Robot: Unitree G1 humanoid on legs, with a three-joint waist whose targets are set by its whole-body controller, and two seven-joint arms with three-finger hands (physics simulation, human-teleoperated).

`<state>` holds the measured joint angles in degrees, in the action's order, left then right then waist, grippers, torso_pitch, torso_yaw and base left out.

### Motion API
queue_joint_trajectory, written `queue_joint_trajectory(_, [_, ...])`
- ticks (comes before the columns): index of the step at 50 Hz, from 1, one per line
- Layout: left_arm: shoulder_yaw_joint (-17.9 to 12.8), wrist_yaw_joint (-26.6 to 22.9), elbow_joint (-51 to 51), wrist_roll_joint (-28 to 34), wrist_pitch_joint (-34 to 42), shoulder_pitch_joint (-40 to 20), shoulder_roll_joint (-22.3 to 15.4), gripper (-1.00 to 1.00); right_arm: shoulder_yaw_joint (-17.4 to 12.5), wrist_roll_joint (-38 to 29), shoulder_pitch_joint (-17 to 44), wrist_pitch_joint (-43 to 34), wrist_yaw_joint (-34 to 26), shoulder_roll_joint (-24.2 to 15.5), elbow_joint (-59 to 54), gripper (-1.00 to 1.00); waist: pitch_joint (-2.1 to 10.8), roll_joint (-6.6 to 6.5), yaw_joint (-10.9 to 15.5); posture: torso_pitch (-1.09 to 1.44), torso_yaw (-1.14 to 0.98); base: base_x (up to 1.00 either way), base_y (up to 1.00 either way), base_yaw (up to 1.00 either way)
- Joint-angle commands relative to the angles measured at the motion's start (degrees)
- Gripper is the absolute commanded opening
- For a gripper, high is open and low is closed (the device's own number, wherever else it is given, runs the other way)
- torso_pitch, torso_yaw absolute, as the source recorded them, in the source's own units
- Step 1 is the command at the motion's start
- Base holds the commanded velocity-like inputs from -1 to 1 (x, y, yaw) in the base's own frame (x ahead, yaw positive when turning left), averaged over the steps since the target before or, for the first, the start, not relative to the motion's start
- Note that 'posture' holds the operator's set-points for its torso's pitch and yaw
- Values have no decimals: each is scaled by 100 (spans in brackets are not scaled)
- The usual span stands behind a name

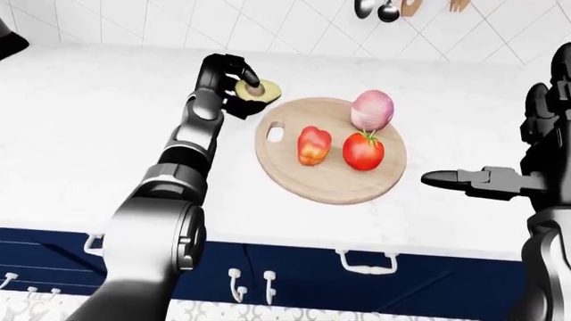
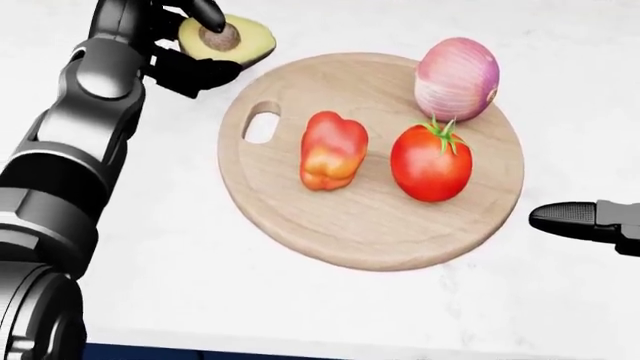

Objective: Place the avocado, onion, tomato and bell pepper on the cutting board.

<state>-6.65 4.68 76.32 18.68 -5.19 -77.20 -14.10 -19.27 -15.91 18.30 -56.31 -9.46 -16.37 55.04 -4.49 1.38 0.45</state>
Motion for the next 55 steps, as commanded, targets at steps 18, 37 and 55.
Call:
queue_joint_trajectory(18, [-105,-1354,-607,-1117,-163,-517,63,-69,-10,-34,71,215,62,-38,99,100,154,38,31,10,0,0,0,0])
queue_joint_trajectory(37, [229,-1976,-1224,-989,258,-411,181,-67,36,-74,58,225,67,-8,103,100,142,66,36,10,0,0,0,0])
queue_joint_trajectory(55, [339,-2275,-1674,-891,494,-235,419,-65,2,-68,149,116,24,-81,131,100,138,87,42,10,0,0,0,0])
